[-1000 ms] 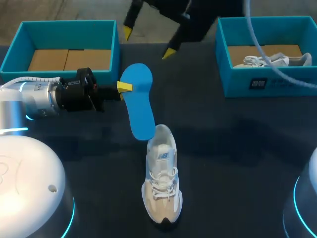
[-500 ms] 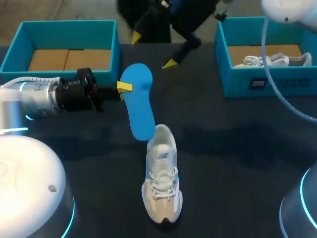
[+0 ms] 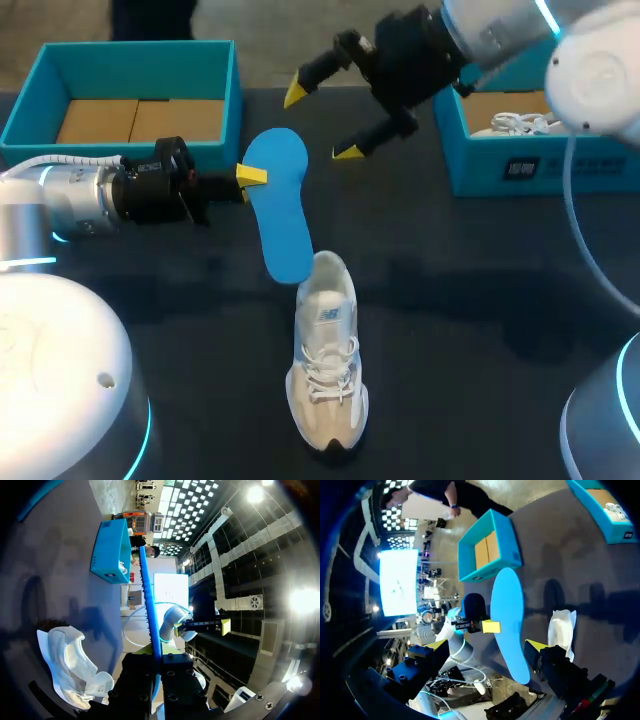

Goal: Take the shoe out of the shoebox, open the shoe tongue, remove and reinsert the insole, then place the shoe into the shoebox

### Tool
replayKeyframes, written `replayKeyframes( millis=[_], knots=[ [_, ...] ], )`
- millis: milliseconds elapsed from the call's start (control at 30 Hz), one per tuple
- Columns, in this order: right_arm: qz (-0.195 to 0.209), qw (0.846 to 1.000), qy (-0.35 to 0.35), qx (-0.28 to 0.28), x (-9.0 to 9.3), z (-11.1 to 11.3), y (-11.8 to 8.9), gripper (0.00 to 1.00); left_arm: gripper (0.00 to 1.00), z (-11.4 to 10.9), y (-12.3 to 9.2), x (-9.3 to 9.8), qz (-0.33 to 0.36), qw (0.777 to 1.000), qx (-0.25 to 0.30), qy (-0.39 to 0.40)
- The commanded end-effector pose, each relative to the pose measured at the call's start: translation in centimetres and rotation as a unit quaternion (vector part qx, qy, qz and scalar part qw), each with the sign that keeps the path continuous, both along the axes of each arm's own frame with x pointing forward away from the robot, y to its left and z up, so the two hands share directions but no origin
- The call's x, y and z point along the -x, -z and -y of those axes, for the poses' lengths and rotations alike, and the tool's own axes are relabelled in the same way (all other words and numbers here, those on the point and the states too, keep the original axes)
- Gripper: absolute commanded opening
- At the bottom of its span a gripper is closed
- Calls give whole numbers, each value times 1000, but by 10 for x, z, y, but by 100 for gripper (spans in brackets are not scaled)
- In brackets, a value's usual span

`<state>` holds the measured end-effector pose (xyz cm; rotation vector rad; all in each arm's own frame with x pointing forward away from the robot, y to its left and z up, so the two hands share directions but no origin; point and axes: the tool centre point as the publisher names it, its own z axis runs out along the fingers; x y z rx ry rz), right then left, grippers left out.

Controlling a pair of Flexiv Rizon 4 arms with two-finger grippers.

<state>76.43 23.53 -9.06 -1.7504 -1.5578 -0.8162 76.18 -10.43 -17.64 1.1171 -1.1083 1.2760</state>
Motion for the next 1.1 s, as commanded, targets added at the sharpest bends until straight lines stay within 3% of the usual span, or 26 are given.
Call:
replayKeyframes(
  millis=[33,433,1100],
  knots=[
    [21,983,15,-181,6,5,14,100,0,0,0,1,0,1000,-1,0],
    [18,979,12,-204,11,8,37,100,0,0,0,1,0,1000,-1,0],
    [21,980,0,-199,17,14,53,100,0,0,0,1,0,1000,-1,0]
  ],
)
